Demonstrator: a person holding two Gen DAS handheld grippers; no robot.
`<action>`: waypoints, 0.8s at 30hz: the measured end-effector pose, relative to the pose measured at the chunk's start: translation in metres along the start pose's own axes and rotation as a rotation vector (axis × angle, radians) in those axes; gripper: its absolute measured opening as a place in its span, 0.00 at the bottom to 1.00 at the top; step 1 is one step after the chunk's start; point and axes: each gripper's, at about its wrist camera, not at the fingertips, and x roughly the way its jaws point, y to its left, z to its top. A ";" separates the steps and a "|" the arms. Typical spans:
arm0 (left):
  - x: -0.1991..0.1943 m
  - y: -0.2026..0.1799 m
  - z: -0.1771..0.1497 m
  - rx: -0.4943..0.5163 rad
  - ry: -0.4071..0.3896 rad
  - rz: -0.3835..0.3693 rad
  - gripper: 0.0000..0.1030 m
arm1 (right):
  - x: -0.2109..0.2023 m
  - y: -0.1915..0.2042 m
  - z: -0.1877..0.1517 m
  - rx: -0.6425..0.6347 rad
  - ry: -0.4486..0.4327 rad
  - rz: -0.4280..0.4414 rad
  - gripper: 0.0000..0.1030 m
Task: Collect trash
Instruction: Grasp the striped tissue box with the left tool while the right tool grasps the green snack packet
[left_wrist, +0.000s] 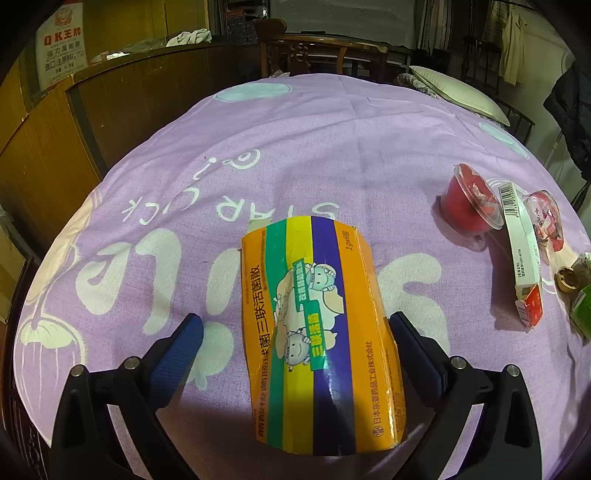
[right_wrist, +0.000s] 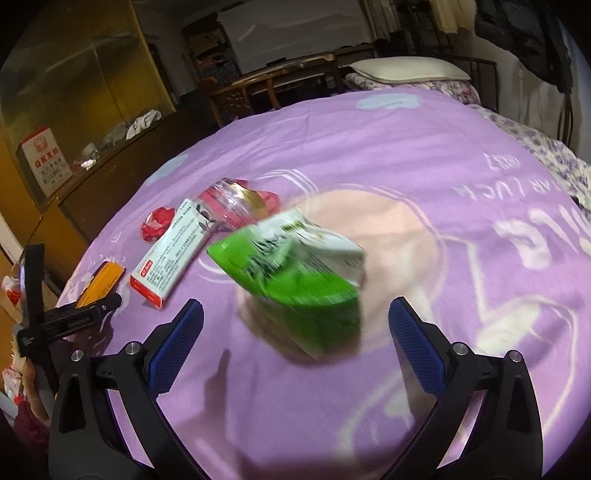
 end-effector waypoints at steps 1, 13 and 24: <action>0.000 0.000 0.000 0.000 0.000 0.001 0.95 | 0.002 0.001 0.000 -0.002 0.003 -0.008 0.92; -0.011 0.008 -0.005 -0.022 -0.043 -0.048 0.82 | -0.003 -0.004 -0.007 0.022 -0.004 0.030 0.32; -0.025 0.006 -0.010 -0.011 -0.082 -0.141 0.59 | 0.003 -0.009 -0.004 0.050 0.018 0.062 0.32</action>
